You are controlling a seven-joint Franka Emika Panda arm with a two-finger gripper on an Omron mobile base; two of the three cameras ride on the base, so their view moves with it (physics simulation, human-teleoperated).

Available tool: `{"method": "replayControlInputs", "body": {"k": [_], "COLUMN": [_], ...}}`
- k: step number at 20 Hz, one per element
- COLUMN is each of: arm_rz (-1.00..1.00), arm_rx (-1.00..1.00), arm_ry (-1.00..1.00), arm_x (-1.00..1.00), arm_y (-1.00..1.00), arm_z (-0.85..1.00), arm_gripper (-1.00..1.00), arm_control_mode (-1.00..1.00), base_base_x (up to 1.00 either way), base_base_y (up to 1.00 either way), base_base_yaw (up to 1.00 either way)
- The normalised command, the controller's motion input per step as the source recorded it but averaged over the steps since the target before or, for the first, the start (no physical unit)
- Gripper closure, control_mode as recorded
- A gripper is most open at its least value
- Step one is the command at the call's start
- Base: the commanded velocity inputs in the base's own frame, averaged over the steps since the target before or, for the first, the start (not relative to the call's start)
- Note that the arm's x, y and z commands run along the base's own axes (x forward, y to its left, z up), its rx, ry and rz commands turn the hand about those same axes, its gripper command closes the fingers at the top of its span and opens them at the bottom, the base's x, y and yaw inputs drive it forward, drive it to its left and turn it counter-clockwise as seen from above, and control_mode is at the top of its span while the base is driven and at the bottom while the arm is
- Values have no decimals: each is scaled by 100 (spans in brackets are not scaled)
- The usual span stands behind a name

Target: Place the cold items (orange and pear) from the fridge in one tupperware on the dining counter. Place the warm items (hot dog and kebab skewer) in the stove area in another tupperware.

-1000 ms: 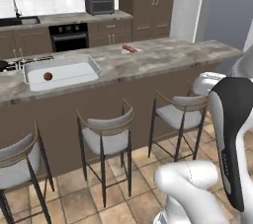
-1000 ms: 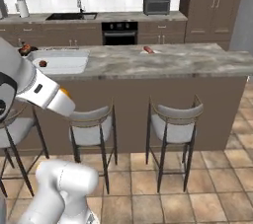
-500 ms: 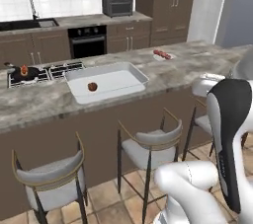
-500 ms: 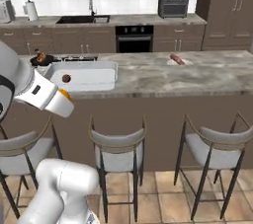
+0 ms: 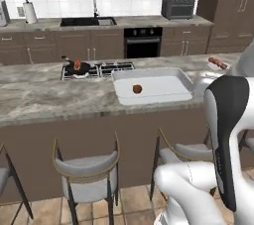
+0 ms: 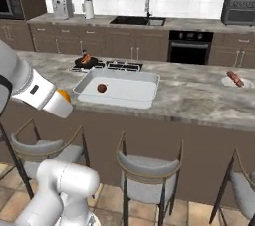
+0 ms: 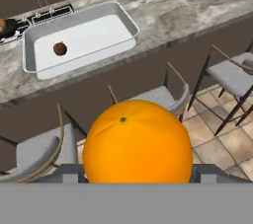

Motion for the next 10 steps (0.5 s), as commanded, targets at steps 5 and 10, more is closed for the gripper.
{"method": "replayControlInputs", "body": {"k": [5, 10], "arm_rz": [0, 0], "arm_rx": [0, 0], "arm_ry": [0, 0], "arm_x": [0, 0], "arm_y": [0, 0], "arm_z": [0, 0], "arm_gripper": [100, 100], "arm_control_mode": [100, 100], "base_base_x": [42, 65], "base_base_y": [9, 2], "base_base_yaw": [47, -32]}}
